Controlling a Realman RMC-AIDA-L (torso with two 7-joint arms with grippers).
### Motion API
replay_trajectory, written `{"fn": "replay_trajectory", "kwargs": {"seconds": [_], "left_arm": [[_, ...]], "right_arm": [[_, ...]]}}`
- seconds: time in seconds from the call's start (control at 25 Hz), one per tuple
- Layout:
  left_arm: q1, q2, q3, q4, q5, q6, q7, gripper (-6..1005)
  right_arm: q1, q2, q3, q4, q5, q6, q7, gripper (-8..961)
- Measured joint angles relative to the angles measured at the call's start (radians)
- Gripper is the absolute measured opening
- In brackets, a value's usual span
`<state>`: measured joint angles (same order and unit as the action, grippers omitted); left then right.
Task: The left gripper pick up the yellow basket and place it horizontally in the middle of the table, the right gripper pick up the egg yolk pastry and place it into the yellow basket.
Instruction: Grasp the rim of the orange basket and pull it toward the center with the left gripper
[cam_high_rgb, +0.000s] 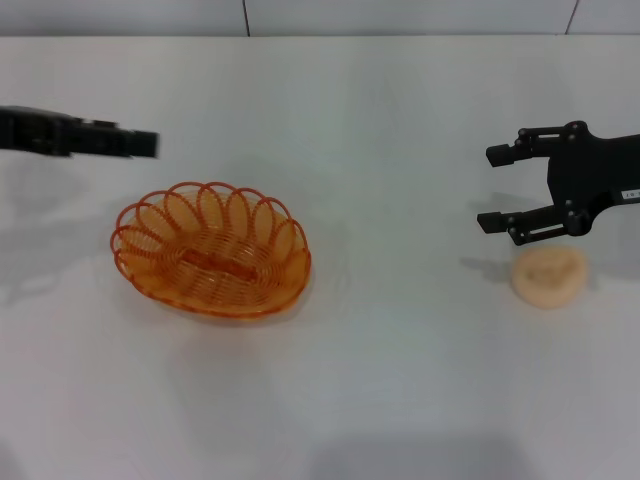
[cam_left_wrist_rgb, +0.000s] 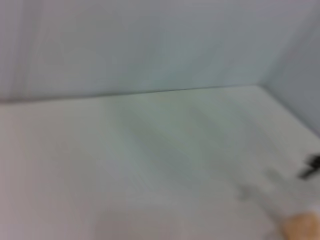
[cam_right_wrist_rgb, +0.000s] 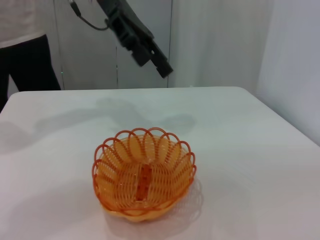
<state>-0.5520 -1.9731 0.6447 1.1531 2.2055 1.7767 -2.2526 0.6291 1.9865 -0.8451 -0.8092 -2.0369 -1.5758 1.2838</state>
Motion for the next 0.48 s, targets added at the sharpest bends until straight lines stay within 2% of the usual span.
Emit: {"fn": "replay_trajectory", "kwargs": {"seconds": [0.08,0.2,0.28,0.36,0.48], "left_arm": [[0.0,0.016,0.0,0.025,0.039,-0.003,-0.111,875],[-0.014,0.043,0.002,0.032,0.12,0.006,-0.199,874],[-0.028,0.054,0.003,0.029,0.197,0.006,-0.24,873],[-0.049,0.057,0.006,0.016,0.298,0.007,-0.268,872],[-0.067,0.045,0.023,-0.001,0.397,0.004,-0.28,859]], "right_arm": [[-0.007,0.003,-0.001,-0.009,0.0,0.002,0.0,812],[-0.021,0.011,-0.007,-0.027,0.0,-0.002,-0.009,812],[-0.025,0.013,-0.01,-0.032,-0.002,-0.013,-0.02,812],[-0.025,0.014,-0.012,-0.033,-0.005,-0.023,-0.029,812],[-0.021,0.014,-0.02,-0.033,-0.005,-0.031,-0.036,811]]}}
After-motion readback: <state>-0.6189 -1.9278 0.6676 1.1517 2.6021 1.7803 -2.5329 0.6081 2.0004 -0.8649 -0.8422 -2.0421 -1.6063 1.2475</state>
